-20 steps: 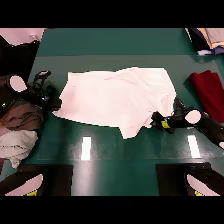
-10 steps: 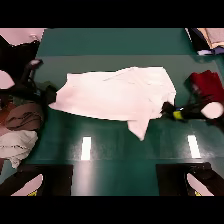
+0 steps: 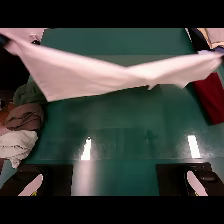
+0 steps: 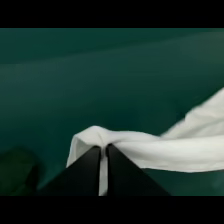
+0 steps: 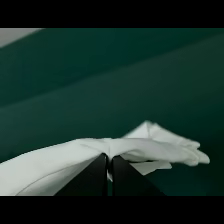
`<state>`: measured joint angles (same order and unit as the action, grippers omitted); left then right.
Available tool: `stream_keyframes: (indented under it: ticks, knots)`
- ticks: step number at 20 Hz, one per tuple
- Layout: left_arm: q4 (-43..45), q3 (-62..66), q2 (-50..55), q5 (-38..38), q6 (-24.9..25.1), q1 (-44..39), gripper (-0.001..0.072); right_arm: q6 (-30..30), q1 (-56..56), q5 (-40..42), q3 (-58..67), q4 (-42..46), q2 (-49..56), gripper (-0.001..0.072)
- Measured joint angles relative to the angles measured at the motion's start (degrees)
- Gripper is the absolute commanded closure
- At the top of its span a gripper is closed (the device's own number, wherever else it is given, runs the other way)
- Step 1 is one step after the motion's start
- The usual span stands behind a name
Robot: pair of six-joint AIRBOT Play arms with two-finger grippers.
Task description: Fold the shirts.
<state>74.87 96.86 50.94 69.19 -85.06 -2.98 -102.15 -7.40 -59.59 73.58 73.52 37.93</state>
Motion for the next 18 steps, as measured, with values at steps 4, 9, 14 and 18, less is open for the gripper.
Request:
stream_keyframes:
  ticks: [4, 9, 14, 18]
  knots:
    - [-2.8, 13.7, -0.4, -0.5, 0.0, 0.0, 0.0674, 4.3, -1.2, 2.1, 10.5, 0.1, -2.9, 0.0691]
    - [-9.2, 23.7, -1.2, -1.0, 0.0, 0.0, 0.0674, 7.0, -3.0, 2.7, 23.0, 2.1, -4.5, 0.0691]
    - [-18.2, 25.9, -2.1, -0.5, 0.1, 0.0, 0.0674, 8.4, -9.1, -6.1, 37.3, 4.3, -0.1, 0.0692]
    - [-20.8, 22.5, -2.3, 1.4, 1.7, 0.0, 0.0675, 8.7, -15.7, -16.6, 47.2, 3.3, 8.3, 0.0692]
